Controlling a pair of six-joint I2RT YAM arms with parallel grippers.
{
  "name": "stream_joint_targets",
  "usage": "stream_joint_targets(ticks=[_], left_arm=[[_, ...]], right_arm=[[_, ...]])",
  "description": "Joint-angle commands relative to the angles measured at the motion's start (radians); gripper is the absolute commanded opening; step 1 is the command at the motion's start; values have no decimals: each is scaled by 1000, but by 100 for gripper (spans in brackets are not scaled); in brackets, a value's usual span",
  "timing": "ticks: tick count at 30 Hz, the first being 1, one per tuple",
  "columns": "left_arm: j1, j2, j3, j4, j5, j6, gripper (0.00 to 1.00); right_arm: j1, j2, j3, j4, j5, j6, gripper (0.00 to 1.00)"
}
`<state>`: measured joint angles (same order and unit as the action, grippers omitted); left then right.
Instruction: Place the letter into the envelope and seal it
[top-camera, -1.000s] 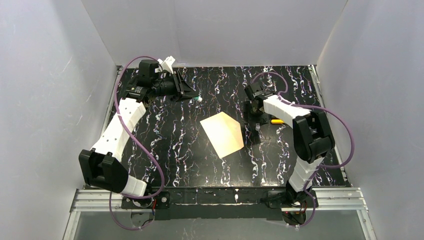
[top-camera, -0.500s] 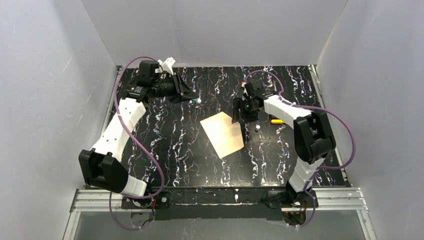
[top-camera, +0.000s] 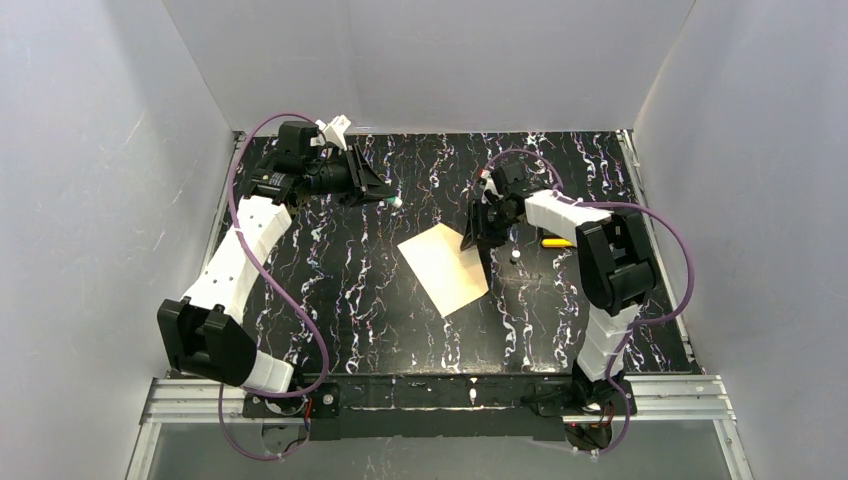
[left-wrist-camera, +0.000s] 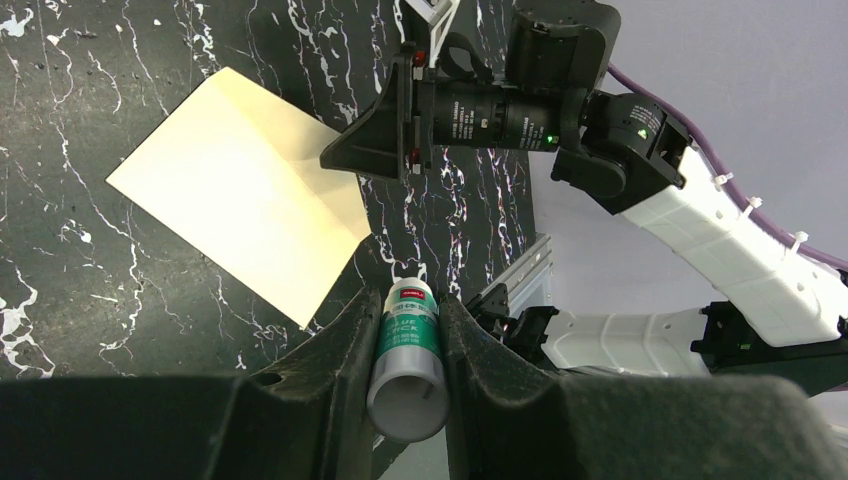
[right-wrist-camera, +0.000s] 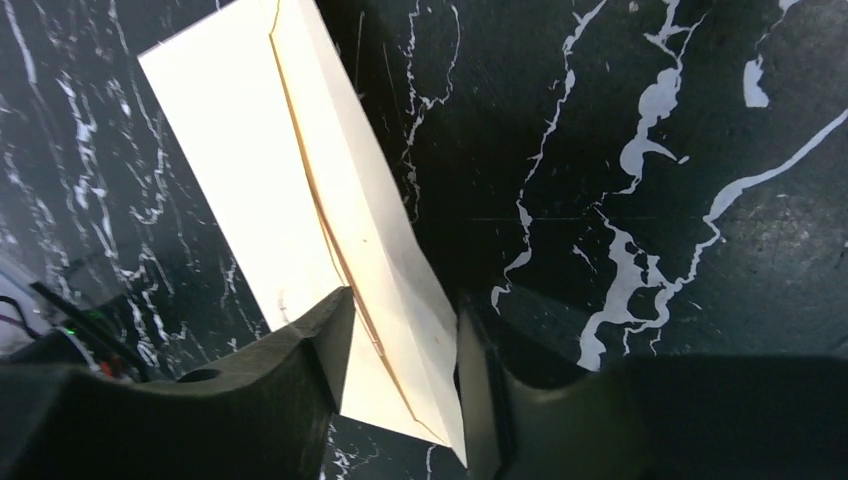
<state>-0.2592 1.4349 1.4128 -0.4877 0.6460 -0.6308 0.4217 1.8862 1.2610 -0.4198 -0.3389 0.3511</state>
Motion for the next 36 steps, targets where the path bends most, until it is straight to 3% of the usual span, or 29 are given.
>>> stream_joint_targets(ticks=[1,5,9,13,17,23,26,30,32,36], left_arm=[[-5,-37,15,-16,13,11,0],[-3,-38,17,-15,14,11,0],[-5,-37,15,-15,15,10,0],[-4,-36,12,-15,15,10,0],[-4,-31,0,-12,10,7,0],[-62,-13,-40,-9,-87,15,0],[-106,11,-58,-10,-178,29,0],[-173,59,-62,-37,-280,61,0],[-198,82,-59,-46,-302,77,0],[-234,130,-51,-53,-325,105,0]], right_arm=[[-18,9,-17,62,-94,25,46],[-30,15,-53,116,-137,59,28],[-31,4,-107,200,-158,100,16],[-31,-55,-227,421,-165,217,6],[-28,-151,-384,661,-84,385,6],[-13,-267,-500,711,74,491,7],[0,-308,-545,713,108,508,15],[6,-360,-563,634,174,509,56],[5,-397,-545,572,212,475,69],[5,-447,-465,430,266,386,74]])
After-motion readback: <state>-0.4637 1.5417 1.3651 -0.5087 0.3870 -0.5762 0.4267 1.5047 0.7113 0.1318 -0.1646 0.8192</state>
